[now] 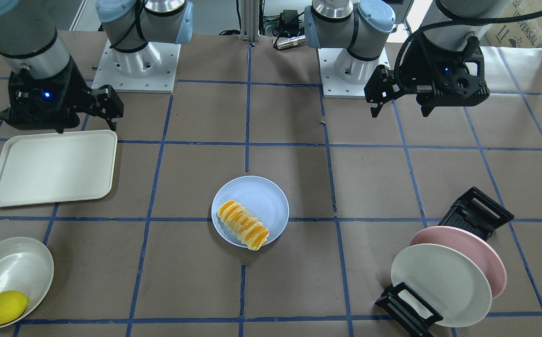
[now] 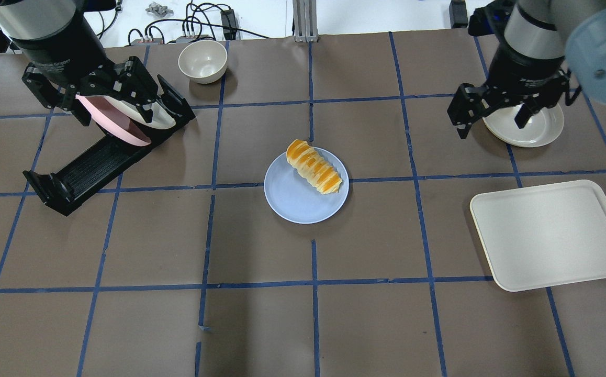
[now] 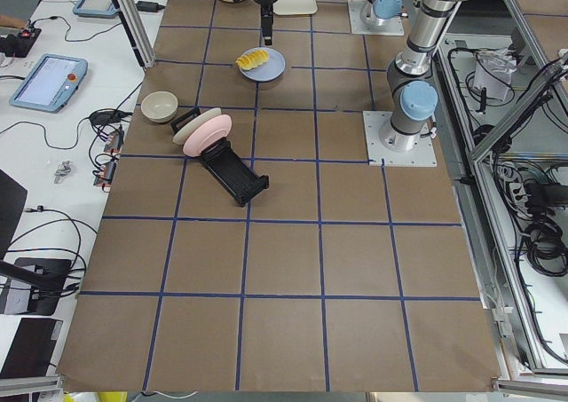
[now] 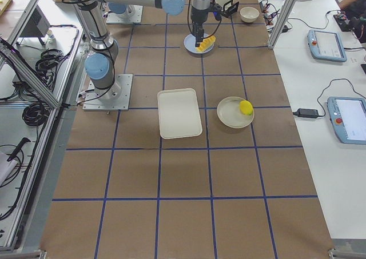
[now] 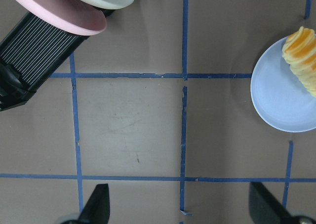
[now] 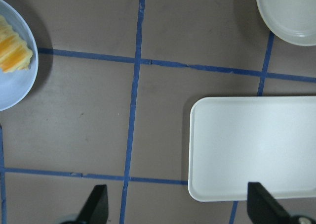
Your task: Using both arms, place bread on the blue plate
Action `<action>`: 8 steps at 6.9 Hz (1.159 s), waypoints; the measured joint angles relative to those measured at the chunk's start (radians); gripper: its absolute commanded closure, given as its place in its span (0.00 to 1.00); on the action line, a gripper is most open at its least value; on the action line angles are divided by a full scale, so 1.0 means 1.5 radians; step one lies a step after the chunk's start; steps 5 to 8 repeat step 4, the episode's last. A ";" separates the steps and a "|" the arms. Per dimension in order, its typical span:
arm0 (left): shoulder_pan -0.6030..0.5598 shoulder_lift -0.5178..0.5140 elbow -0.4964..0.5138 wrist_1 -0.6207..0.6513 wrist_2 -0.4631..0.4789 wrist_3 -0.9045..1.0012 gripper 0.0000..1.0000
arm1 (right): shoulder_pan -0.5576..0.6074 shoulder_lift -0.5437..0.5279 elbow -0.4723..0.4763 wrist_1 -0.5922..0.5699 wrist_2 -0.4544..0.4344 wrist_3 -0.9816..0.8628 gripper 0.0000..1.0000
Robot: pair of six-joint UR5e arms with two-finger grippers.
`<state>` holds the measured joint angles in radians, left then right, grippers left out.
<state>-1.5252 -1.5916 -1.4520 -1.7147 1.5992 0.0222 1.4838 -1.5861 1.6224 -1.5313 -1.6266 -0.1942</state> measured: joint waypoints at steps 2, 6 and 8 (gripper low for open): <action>-0.003 0.001 0.001 -0.002 -0.003 -0.003 0.00 | -0.010 -0.027 0.011 0.040 0.005 -0.005 0.00; -0.003 0.009 -0.002 0.002 -0.004 -0.003 0.00 | -0.011 -0.029 0.018 0.045 0.006 -0.007 0.00; -0.003 0.009 -0.002 0.002 -0.004 -0.003 0.00 | -0.011 -0.029 0.018 0.045 0.006 -0.007 0.00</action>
